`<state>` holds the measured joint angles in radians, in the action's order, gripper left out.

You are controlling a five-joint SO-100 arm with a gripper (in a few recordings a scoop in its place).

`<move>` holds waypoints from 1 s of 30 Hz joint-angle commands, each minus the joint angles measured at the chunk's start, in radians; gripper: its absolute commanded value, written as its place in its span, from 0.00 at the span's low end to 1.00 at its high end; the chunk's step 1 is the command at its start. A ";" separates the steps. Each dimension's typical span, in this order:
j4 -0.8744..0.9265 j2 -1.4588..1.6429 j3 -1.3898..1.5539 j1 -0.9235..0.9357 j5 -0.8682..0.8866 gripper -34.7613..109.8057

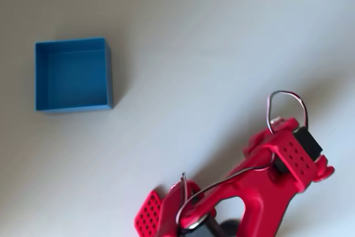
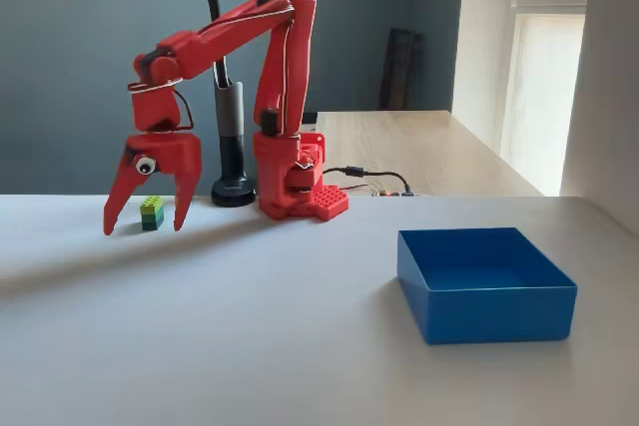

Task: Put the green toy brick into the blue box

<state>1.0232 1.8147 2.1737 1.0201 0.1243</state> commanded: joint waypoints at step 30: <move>0.095 -0.055 -0.202 0.399 -0.252 0.46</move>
<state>1.1152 1.7319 2.0095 1.3790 -0.0966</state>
